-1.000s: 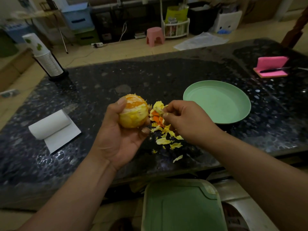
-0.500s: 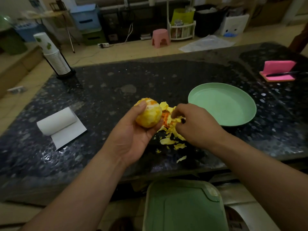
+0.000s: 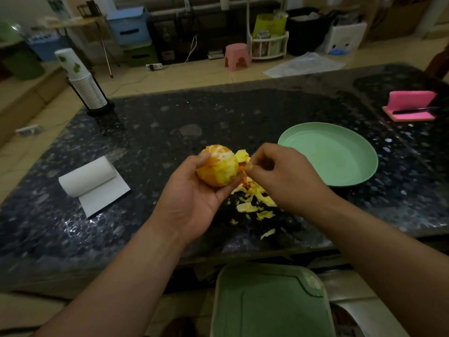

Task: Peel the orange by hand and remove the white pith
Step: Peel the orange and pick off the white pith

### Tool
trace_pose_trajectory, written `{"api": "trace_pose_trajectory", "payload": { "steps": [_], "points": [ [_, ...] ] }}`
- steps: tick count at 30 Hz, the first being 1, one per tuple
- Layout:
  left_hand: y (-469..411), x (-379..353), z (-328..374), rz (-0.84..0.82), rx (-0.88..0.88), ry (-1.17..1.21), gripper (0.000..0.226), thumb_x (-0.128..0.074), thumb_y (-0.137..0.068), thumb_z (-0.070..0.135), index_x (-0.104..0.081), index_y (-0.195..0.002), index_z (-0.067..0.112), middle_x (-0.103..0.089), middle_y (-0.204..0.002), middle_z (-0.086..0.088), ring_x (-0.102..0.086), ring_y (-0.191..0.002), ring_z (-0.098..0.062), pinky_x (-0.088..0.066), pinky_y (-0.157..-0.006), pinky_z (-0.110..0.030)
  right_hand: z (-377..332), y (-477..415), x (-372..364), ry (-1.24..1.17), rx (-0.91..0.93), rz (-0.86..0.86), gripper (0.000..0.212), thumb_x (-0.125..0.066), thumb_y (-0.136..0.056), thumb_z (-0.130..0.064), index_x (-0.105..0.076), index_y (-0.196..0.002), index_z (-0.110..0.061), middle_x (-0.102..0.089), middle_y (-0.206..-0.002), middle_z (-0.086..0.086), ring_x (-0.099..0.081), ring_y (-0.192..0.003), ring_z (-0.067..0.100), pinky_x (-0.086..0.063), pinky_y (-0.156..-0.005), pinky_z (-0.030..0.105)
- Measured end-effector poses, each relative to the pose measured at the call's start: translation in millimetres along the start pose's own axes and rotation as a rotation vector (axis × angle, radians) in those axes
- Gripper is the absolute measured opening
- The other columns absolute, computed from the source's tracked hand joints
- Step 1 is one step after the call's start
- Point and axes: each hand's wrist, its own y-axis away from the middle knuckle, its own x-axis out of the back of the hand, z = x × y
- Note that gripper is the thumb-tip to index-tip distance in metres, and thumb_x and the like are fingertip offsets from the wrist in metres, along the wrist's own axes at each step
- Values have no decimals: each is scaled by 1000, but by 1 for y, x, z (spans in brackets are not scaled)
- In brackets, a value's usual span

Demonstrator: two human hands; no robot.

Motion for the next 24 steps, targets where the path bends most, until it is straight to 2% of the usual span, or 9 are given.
{"api": "trace_pose_trajectory", "payload": {
  "steps": [3, 8, 11, 14, 19, 24],
  "points": [
    [-1, 1, 0, -11, -24, -43, 49, -57, -101, 20, -53, -144, -3, -64, -141, -26, -62, -133, -40, -50, -114, -50, -15, 4, 2, -212, -17, -40, 8, -74, -97, -31, -71, -90, -27, -73, -75, -4, -69, -65, 8, -50, -55, 20],
    [-6, 4, -4, -28, -86, -89, 65, -64, -96, 19, -42, -151, -8, -53, -150, -33, -53, -140, -44, -53, -110, -48, -25, 12, -5, -292, -52, -78, 10, -77, -95, -31, -69, -91, -26, -76, -76, -2, -75, -70, 13, -60, -63, 36],
    [-7, 3, -6, 2, -126, -154, 71, -70, -88, 20, -44, -149, -6, -60, -142, -29, -62, -131, -41, -56, -105, -47, -28, 14, -6, -275, -76, -73, 15, -77, -95, -33, -68, -88, -23, -76, -75, -1, -75, -68, 12, -62, -64, 38],
    [-5, 2, -8, 18, -200, -235, 65, -72, -85, 20, -51, -144, 1, -68, -125, -16, -70, -112, -28, -58, -92, -38, -29, 16, -5, -275, -101, -87, 17, -76, -95, -37, -69, -89, -22, -78, -77, -1, -76, -71, 13, -64, -67, 42],
    [-4, 1, -13, 34, -324, -440, 39, -69, -97, 11, -57, -133, 18, -72, -116, -5, -73, -101, -18, -57, -83, -30, -31, 16, -4, -253, -116, -108, 14, -74, -94, -35, -69, -89, -22, -78, -79, -1, -77, -74, 17, -65, -70, 51],
    [-1, 0, -15, 29, -385, -536, 49, -74, -83, 22, -57, -129, 24, -70, -117, -4, -73, -101, -18, -57, -82, -29, -30, 17, -4, -244, -108, -107, 12, -72, -91, -32, -69, -87, -20, -77, -76, 0, -77, -73, 17, -65, -69, 52]
  ]
}}
